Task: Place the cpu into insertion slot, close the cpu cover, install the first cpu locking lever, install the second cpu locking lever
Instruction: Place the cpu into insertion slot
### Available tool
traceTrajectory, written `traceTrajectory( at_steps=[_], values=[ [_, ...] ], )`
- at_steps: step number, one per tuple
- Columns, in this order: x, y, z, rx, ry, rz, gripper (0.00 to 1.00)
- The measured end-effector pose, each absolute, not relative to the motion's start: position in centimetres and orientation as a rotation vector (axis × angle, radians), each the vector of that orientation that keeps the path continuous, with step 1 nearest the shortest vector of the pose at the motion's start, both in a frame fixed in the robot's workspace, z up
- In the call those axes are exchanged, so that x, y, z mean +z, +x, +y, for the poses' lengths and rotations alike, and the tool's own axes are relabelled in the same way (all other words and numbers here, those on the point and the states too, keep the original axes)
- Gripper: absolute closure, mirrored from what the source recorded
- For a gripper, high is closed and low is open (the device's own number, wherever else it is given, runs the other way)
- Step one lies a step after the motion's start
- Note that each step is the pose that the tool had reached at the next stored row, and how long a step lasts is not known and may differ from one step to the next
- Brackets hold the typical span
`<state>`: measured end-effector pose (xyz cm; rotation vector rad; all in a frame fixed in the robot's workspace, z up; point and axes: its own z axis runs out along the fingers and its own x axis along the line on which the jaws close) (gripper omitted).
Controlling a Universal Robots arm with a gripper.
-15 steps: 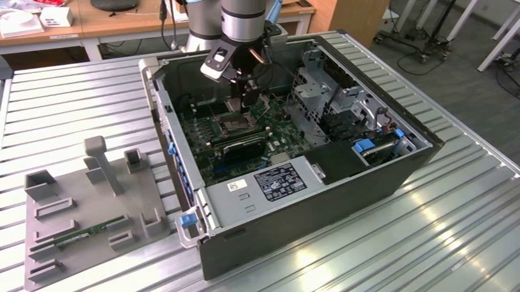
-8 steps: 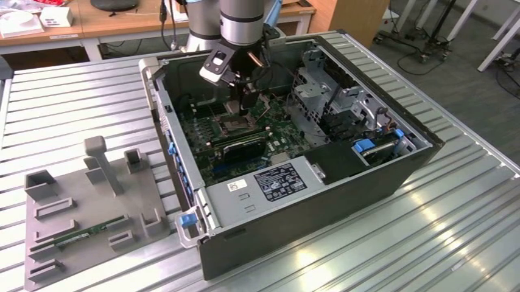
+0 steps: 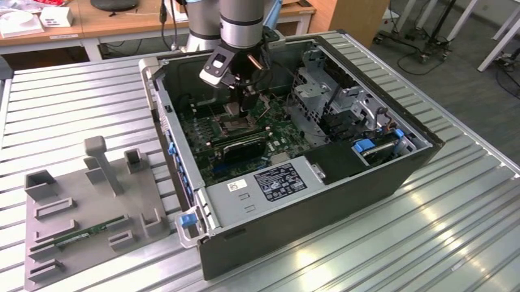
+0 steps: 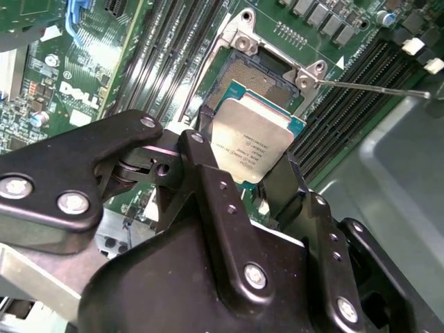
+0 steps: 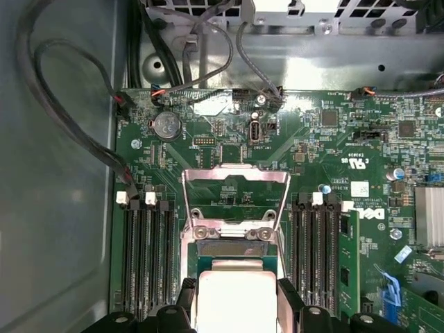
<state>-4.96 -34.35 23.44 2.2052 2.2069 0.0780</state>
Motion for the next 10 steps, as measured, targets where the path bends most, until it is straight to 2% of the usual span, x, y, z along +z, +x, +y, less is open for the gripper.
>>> traceTrajectory(
  at_steps=[10],
  values=[
    [21.8, -5.0, -34.4, 0.078, 2.205, 2.207, 0.46]
  ],
)
